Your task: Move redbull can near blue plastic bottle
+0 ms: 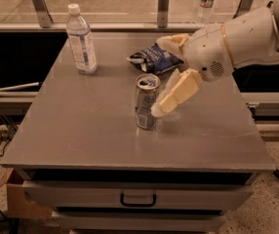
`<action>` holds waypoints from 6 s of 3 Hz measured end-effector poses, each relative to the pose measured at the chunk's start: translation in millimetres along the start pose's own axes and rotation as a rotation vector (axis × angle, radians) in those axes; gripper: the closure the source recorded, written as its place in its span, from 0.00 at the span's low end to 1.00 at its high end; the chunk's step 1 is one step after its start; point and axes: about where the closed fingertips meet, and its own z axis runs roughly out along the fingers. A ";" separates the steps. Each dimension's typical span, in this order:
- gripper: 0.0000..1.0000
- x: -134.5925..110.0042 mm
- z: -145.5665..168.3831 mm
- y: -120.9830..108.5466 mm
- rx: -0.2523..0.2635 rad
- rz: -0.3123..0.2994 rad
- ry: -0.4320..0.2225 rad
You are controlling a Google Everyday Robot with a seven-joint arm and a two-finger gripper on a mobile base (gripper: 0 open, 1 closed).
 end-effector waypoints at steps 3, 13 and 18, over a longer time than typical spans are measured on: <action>0.00 24.8 25.2 2.4 -0.029 0.041 -0.126; 1.00 2.0 32.9 -39.1 0.009 -0.050 -0.371; 1.00 -56.8 124.9 -160.7 -0.017 0.024 -0.435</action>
Offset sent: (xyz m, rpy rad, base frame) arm 0.0094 0.0043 -0.0400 0.1531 0.0345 0.0236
